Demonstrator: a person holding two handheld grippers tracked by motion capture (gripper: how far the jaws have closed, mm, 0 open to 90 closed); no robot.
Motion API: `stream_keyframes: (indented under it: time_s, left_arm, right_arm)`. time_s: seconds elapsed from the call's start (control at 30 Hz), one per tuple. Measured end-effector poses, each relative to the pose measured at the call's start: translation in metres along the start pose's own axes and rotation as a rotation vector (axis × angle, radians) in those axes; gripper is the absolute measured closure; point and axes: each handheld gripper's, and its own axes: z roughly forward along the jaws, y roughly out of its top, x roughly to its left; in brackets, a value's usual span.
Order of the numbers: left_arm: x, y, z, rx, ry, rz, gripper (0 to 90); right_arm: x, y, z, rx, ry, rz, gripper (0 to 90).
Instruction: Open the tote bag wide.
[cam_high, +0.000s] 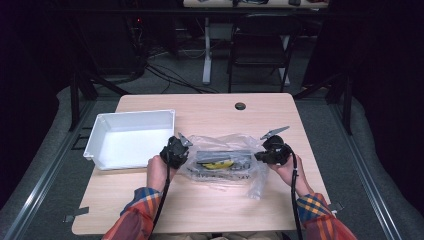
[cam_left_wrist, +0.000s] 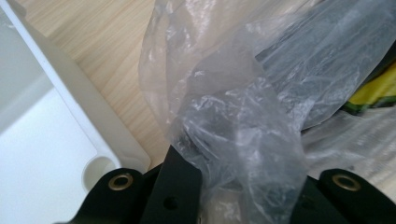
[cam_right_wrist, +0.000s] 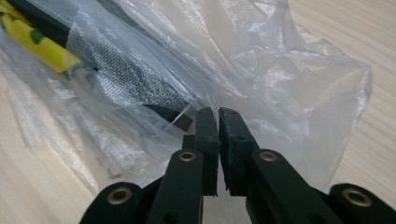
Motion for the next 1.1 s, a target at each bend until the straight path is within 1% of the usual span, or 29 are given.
stream_keyframes:
  time_s: [0.1,0.13,0.17,0.2,0.23,0.27,0.3,0.33,0.37,0.4,0.43,0.47,0.57,0.6,0.63,0.67,0.7,0.73,0.8,0.83,0.87,0.9,0.93,0.97,1.03,1.07,1.1]
  left_arm:
    - [-0.001,0.003,0.006,0.015,0.028,-0.001,89.3]
    - [-0.001,0.004,0.008,0.026,0.045,0.001,89.4]
    - [-0.001,0.005,0.011,0.029,0.055,-0.002,89.4]
    - [-0.001,0.005,0.014,0.029,0.060,-0.007,89.4]
    - [-0.002,0.006,0.017,0.044,0.069,0.002,89.4]
    - [-0.003,0.007,0.020,0.048,0.079,0.010,89.4]
    - [-0.005,0.008,0.023,0.056,0.086,0.014,89.4]
    - [-0.006,0.008,0.027,0.071,0.093,0.024,89.4]
    - [-0.006,0.008,0.029,0.079,0.088,0.023,89.4]
    - [-0.007,0.007,0.032,0.086,0.081,0.022,89.4]
    - [-0.008,0.007,0.034,0.094,0.082,0.029,89.4]
    - [-0.008,0.007,0.034,0.104,0.077,0.036,89.4]
    - [-0.010,0.004,0.034,0.120,0.053,0.039,89.4]
    - [-0.010,0.003,0.034,0.125,0.036,0.035,89.4]
    - [-0.010,0.002,0.033,0.131,0.023,0.031,89.4]
    - [-0.010,0.000,0.032,0.139,0.003,0.032,89.4]
    - [-0.011,-0.002,0.031,0.140,-0.019,0.026,89.4]
    - [-0.012,-0.004,0.030,0.141,-0.033,0.023,89.4]
    - [-0.014,-0.008,0.026,0.158,-0.065,0.027,89.3]
    - [-0.015,-0.010,0.023,0.165,-0.081,0.030,89.2]
    - [-0.016,-0.011,0.021,0.164,-0.093,0.030,88.9]
    - [-0.015,-0.013,0.018,0.163,-0.105,0.024,87.4]
    - [-0.015,-0.014,0.015,0.160,-0.115,0.016,85.1]
    - [-0.013,-0.014,0.011,0.156,-0.119,0.009,81.5]
    - [-0.010,-0.014,0.007,0.143,-0.123,-0.003,73.4]
    - [-0.009,-0.013,0.004,0.134,-0.123,-0.010,70.6]
    - [-0.007,-0.013,0.001,0.128,-0.115,-0.016,64.6]
  right_arm:
    - [-0.001,0.000,0.006,-0.011,-0.028,0.018,88.7]
    - [-0.002,0.000,0.009,-0.015,-0.031,0.029,88.1]
    - [-0.002,0.001,0.012,-0.022,-0.046,0.035,87.1]
    - [-0.002,0.001,0.015,-0.027,-0.070,0.042,87.0]
    - [-0.002,0.002,0.018,-0.023,-0.078,0.045,86.6]
    - [-0.002,0.002,0.019,-0.024,-0.101,0.048,86.6]
    - [-0.002,0.002,0.021,-0.020,-0.113,0.047,86.8]
    - [-0.001,0.002,0.022,-0.009,-0.139,0.047,86.6]
    - [-0.002,0.001,0.024,-0.001,-0.157,0.046,86.5]
    - [-0.005,0.000,0.025,0.006,-0.147,0.052,86.3]
    - [-0.006,-0.002,0.027,0.017,-0.139,0.053,86.2]
    - [-0.007,-0.003,0.028,0.027,-0.146,0.049,86.3]
    - [-0.005,-0.004,0.029,0.068,-0.135,0.029,86.3]
    - [-0.005,-0.004,0.028,0.081,-0.134,0.020,86.2]
    - [-0.004,-0.005,0.028,0.081,-0.128,0.015,85.9]
    - [-0.004,-0.006,0.027,0.083,-0.121,0.002,85.2]
    - [-0.004,-0.007,0.025,0.089,-0.113,0.001,84.7]
    - [-0.004,-0.008,0.023,0.110,-0.099,-0.014,83.4]
    - [-0.003,-0.010,0.021,0.116,-0.084,-0.032,80.7]
    - [-0.001,-0.011,0.021,0.105,-0.074,-0.025,78.9]
    - [-0.001,-0.011,0.019,0.115,-0.078,-0.038,76.8]
    - [0.000,-0.011,0.017,0.116,-0.081,-0.038,73.5]
    - [0.000,-0.011,0.015,0.112,-0.071,-0.039,71.9]
    - [0.002,-0.011,0.012,0.104,-0.070,-0.040,69.2]
    - [0.004,-0.010,0.006,0.075,-0.059,-0.040,61.1]
    - [0.005,-0.010,0.003,0.070,-0.055,-0.043,59.6]
    - [0.006,-0.009,0.000,0.068,-0.062,-0.052,57.0]
